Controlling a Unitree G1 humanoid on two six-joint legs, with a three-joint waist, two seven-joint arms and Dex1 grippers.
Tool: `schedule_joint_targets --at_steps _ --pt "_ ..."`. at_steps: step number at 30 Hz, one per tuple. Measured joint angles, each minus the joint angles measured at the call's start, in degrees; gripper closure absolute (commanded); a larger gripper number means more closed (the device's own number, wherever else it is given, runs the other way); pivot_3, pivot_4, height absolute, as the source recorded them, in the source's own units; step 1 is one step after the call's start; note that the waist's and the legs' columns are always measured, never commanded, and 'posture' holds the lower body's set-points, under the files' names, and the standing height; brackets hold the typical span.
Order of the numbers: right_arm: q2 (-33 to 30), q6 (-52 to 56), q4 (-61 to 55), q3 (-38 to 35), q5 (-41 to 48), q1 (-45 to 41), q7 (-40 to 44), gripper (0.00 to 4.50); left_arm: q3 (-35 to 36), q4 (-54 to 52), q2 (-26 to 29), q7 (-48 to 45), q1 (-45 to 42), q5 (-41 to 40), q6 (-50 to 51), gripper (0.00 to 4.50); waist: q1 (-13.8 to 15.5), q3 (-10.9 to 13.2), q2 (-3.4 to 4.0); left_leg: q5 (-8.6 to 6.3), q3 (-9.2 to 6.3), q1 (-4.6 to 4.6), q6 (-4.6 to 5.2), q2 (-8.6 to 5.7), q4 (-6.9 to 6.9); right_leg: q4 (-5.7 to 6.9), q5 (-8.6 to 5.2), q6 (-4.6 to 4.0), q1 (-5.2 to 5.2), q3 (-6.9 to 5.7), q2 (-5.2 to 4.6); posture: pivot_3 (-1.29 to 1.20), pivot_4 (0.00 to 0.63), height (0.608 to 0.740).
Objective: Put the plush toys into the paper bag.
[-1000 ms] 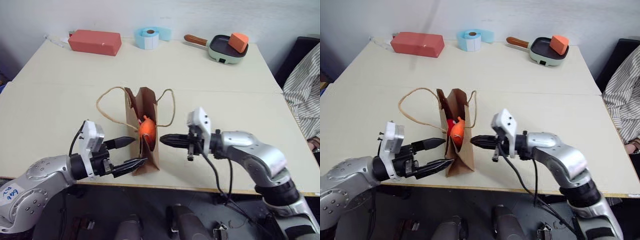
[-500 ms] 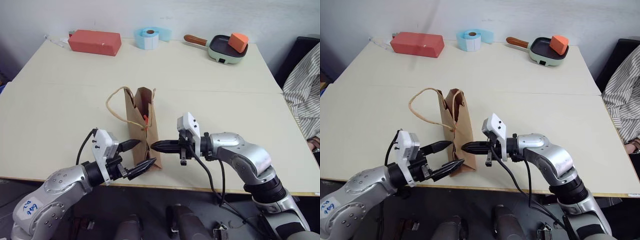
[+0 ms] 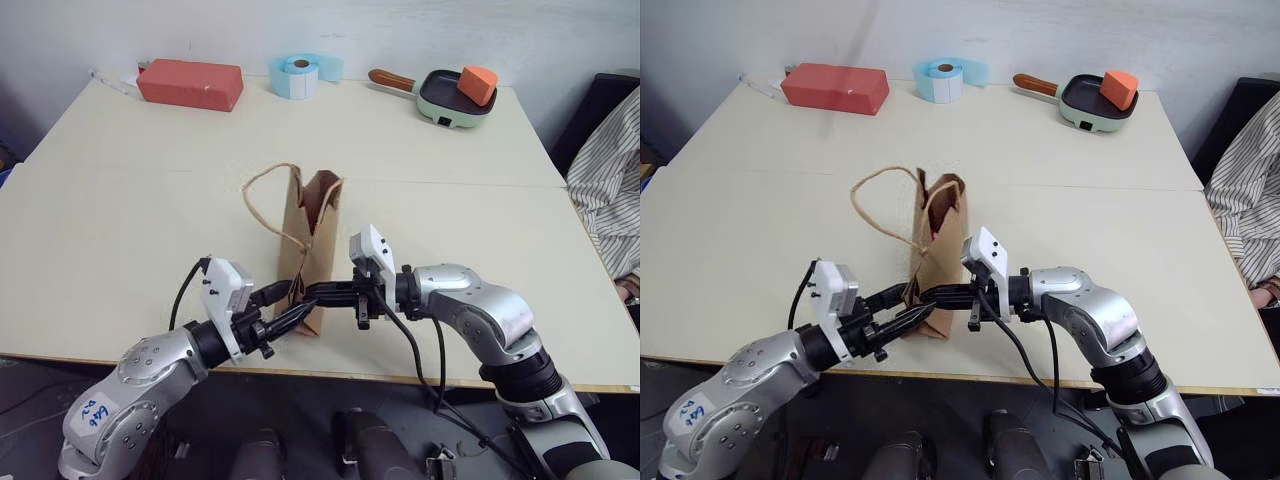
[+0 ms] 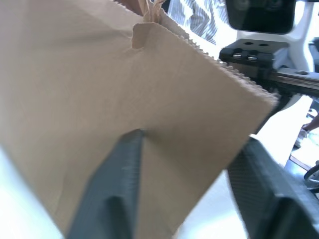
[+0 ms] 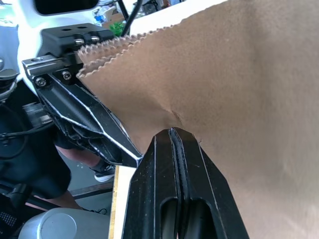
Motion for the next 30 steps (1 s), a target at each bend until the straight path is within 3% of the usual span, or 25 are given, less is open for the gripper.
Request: schedule_joint_targets --at_steps 6,10,13,19,21,25,30 --pt "0.27 -0.33 0.74 -0.56 -1.37 -0.17 0.01 4.5 -0.29 2.82 0.27 -2.62 -0.37 3.36 -3.07 4.46 0.01 0.0 0.0 0.0 0.0 0.0 0.0 0.0 0.0 -0.01 0.0 0.0 0.0 0.0 0.0 0.0 0.15 0.74" --pt "0.31 -0.98 -1.34 0.25 -0.8 0.45 1.7 4.5 0.01 8.53 0.97 -6.31 -3.6 4.96 -5.72 4.49 0.11 0.0 0.01 0.0 0.0 0.01 0.0 0.0 0.0 -0.05 0.0 0.0 -0.01 -0.03 0.0 0.0 0.15 0.74" --pt "-5.97 -0.91 -6.78 -3.39 0.04 4.26 2.55 4.5 -0.02 15.07 3.5 -13.57 -8.71 5.24 -8.28 4.49 0.72 0.0 0.01 -0.02 -0.04 -0.07 0.04 -0.03 0.01 -0.04 0.0 0.0 0.01 -0.08 -0.04 0.0 0.15 0.74" --pt "-21.18 0.66 -20.45 -23.02 6.9 18.62 4.21 4.5 -2.81 31.2 9.07 -35.23 -23.02 6.19 -13.93 4.49 1.82 0.0 0.01 -0.05 -0.21 -0.45 0.09 -0.02 0.03 -0.35 0.0 0.0 -0.08 -0.26 -0.03 0.0 0.15 0.74" --pt "-23.11 1.26 -24.0 -29.35 9.83 23.73 4.31 4.5 -5.0 34.73 8.96 -41.11 -27.1 6.58 -15.08 4.49 1.6 0.0 0.0 -0.05 -0.2 -0.45 0.09 -0.02 0.03 -0.35 0.01 0.01 -0.09 -0.23 0.0 0.0 0.15 0.74" --pt "-25.64 4.36 -31.99 -49.51 18.3 37.26 3.74 4.5 -10.15 46.55 8.31 -55.74 -38.95 9.67 -20.15 4.49 1.81 0.0 0.01 -0.04 -0.17 -0.39 0.07 -0.05 0.11 -0.18 0.01 0.03 -0.06 -0.16 0.05 0.0 0.15 0.74" --pt "-24.12 5.47 -36.97 -65.33 22.89 50.05 1.08 4.5 -14.88 65.67 1.05 -65.35 -50.52 16.78 -32.7 4.49 1.69 -0.04 -0.05 -0.04 -0.09 -0.31 0.09 -0.1 0.16 -0.09 0.03 0.05 -0.01 -0.01 0.14 0.0 0.15 0.74"
